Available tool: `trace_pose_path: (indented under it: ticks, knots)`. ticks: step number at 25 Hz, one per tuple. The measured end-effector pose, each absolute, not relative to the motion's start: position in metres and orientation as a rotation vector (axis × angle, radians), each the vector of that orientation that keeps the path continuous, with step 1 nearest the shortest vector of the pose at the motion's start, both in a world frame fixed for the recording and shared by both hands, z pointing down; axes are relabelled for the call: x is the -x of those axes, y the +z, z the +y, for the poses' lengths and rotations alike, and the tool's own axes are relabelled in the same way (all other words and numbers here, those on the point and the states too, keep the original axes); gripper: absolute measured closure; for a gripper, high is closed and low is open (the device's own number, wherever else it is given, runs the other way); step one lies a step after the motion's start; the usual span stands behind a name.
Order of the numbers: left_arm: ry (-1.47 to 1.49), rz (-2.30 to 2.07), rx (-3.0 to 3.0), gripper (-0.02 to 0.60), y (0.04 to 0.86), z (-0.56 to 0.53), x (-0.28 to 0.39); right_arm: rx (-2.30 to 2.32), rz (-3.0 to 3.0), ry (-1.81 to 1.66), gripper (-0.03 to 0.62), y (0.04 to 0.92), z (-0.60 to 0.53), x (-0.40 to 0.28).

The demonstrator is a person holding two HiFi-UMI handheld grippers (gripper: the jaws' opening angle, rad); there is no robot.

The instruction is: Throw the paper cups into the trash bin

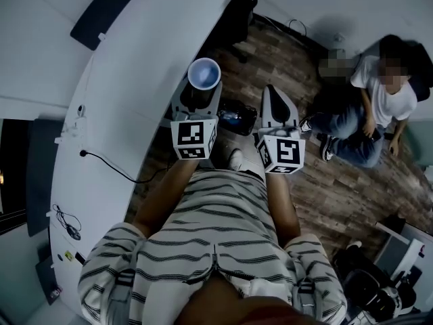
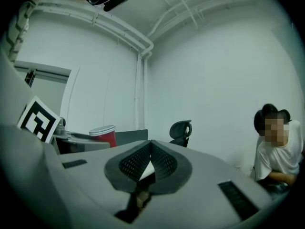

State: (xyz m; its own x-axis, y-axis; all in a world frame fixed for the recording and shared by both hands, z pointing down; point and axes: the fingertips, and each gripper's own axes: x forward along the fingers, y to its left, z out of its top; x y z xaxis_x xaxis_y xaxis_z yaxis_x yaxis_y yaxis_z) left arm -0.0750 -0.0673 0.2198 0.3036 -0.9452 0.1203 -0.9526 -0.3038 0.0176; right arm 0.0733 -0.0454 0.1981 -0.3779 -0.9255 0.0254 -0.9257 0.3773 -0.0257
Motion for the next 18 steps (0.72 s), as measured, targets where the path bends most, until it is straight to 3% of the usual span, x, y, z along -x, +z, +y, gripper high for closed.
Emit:
trace_pose_path:
  ticks: [18]
  knots:
    - [0.146, -1.669, -2.56, 0.304, 0.222, -0.056, 0.027, -1.831, -2.544, 0.043, 0.585, 0.197, -0.035, -0.104]
